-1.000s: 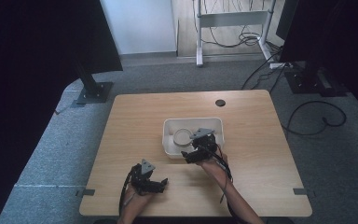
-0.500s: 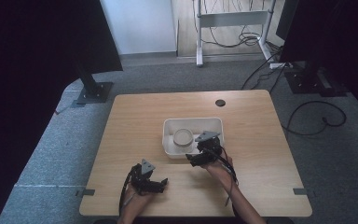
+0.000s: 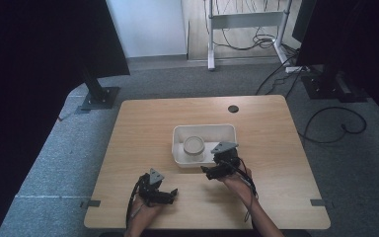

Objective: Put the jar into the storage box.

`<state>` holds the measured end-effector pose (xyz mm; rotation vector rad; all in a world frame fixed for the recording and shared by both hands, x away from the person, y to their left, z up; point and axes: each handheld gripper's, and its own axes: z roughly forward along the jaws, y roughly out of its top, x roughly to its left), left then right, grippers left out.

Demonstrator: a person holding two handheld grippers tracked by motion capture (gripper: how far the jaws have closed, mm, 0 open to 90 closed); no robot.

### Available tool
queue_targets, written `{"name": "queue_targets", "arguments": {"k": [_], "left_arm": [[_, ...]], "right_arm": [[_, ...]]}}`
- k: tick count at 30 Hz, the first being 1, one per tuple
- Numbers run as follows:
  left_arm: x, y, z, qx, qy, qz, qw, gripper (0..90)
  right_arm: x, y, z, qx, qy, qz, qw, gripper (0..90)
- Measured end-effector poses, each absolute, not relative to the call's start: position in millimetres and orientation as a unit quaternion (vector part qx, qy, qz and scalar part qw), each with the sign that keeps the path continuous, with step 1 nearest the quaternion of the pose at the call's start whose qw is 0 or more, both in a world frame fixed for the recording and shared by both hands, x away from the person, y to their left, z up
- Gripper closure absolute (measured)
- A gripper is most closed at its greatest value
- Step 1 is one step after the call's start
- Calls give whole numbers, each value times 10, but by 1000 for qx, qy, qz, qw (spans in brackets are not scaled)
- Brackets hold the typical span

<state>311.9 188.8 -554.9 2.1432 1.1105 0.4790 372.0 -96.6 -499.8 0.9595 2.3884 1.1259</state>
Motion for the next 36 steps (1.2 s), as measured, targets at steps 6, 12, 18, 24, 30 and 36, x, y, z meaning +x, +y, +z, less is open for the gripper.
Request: {"name": "queue_targets", "arguments": {"k": [6,12,18,24,30,36], "left_arm": [[3118,1887,-5549,821,426,183,334,1],[3118,1887,-5549,820,426,183,334,1],[3117,1886,-5549,820,427,183,334,2],[3116,1886,-5549,820,427,184,334,2],[3116,1886,-5549,820,427,184,334,2],[3116,1886,-5549,820,427,184,334,2]], "right_arm": [[3667,-1034,-5013,338,838,396,165,55],[3612,-1111,-5039,341,837,395,164,54],[3559,-1218,-5060,346,834,397,166,54],[3488,-1339,-5072,349,832,396,171,54],[3409,-1458,-5093,352,831,393,175,53],[3320,-1587,-5158,358,831,387,178,52]]}}
